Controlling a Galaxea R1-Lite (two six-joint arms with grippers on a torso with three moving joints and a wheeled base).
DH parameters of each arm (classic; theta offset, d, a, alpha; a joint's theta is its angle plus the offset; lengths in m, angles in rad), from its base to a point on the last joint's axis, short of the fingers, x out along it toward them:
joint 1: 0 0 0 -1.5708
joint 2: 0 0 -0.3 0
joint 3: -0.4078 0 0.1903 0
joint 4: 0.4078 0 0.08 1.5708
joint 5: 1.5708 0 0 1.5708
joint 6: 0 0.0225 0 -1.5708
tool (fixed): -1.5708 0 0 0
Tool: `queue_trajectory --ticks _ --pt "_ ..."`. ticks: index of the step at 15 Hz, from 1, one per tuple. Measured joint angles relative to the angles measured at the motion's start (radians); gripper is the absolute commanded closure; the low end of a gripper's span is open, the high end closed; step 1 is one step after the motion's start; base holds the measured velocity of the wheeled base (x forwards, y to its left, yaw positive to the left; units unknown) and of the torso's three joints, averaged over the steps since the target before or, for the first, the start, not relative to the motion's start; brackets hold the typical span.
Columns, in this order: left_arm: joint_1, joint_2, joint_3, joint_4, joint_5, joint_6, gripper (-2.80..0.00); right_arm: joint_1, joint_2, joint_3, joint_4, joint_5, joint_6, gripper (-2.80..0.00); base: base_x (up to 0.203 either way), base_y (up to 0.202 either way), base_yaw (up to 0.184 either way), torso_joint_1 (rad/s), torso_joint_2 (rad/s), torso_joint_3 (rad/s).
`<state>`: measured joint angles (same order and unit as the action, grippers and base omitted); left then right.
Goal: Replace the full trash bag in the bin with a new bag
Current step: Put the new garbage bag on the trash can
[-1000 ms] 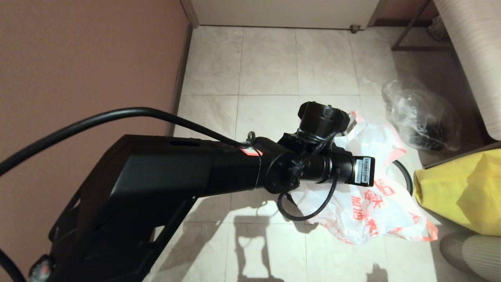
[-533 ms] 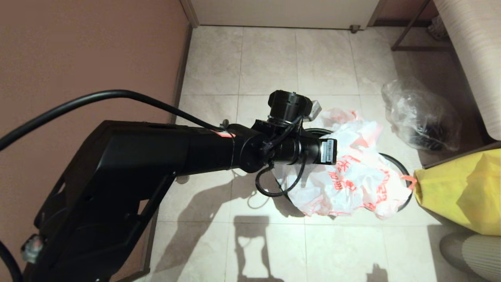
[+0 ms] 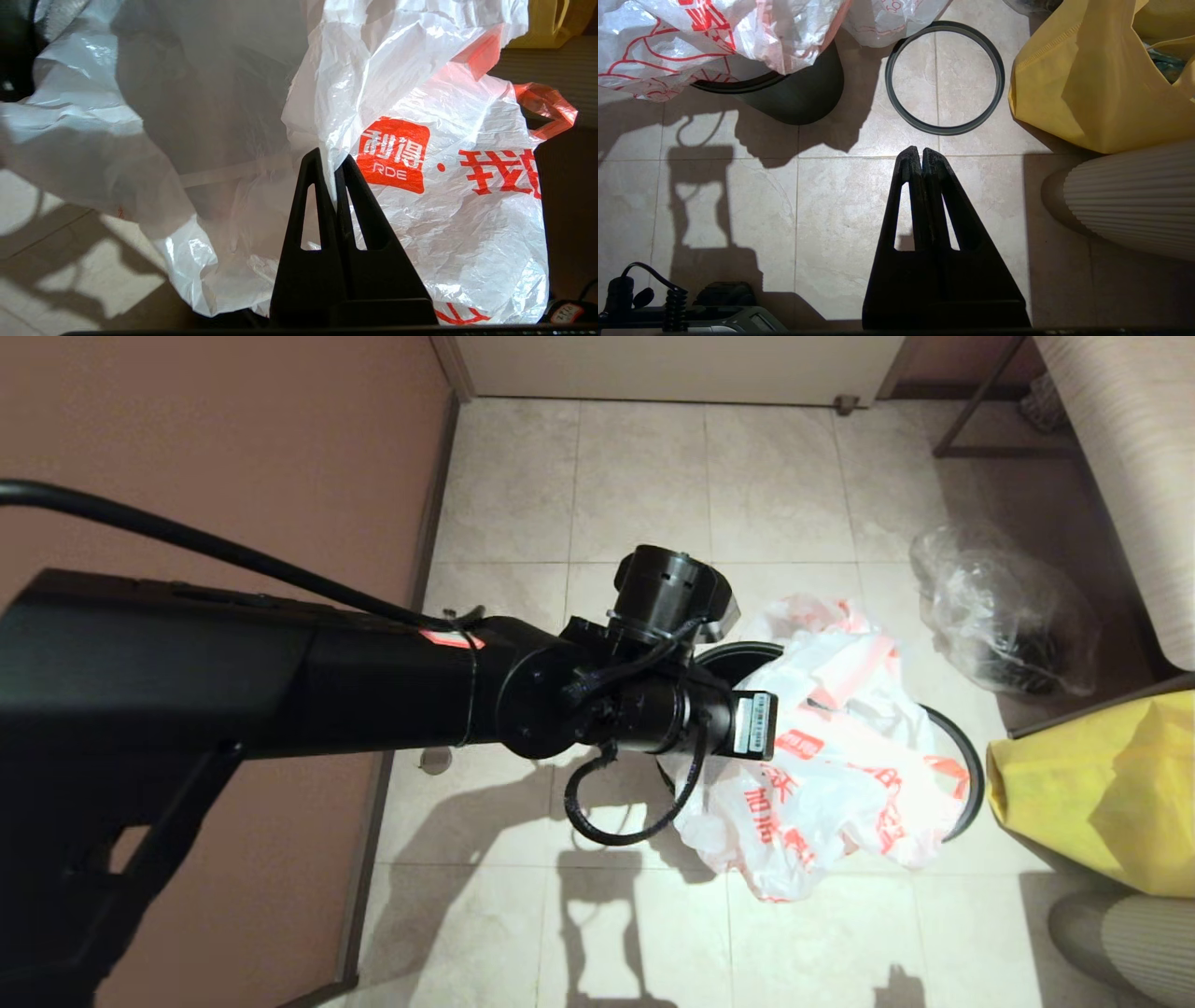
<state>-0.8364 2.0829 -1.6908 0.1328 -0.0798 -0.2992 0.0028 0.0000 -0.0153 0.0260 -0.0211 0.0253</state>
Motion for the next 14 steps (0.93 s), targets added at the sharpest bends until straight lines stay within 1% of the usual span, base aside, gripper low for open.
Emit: queue_trajectory --ticks 2,4,7,8,10,12,14 --pt "0.003 -0.041 0.029 -0.021 -0.003 -0.018 0.0 0.0 0.0 0.0 0.0 0.0 0.0 0.0 0.0 0.0 0.0 0.0 0.0 0.0" --pt "0.002 -0.093 0.063 -0.066 -0.023 -0.036 0.0 0.0 0.0 0.0 0.0 0.0 0.0 0.0 0.0 0.0 0.0 0.0 0.0 0.0" --pt "-0.036 -0.167 0.119 -0.083 -0.051 -0.028 0.0 0.0 0.0 0.0 0.0 0.0 0.0 0.0 0.0 0.0 0.0 0.0 0.0 0.0" --pt "-0.042 -0.184 0.143 -0.085 -0.068 -0.011 0.0 0.0 0.0 0.0 0.0 0.0 0.0 0.0 0.0 0.0 0.0 0.0 0.0 0.0" --pt "-0.048 -0.2 0.175 -0.085 -0.119 0.071 0.0 -0.001 0.0 0.0 0.0 0.0 0.0 0.0 0.0 0.0 0.0 0.0 0.0 0.0" --pt "-0.051 -0.202 0.177 -0.09 -0.121 0.13 0.0 0.0 0.0 0.0 0.0 0.0 0.0 0.0 0.0 0.0 0.0 0.0 0.0 0.0" --pt "-0.051 -0.198 0.161 -0.089 -0.118 0.164 0.0 0.0 0.0 0.0 0.0 0.0 0.0 0.0 0.0 0.0 0.0 0.0 0.0 0.0"
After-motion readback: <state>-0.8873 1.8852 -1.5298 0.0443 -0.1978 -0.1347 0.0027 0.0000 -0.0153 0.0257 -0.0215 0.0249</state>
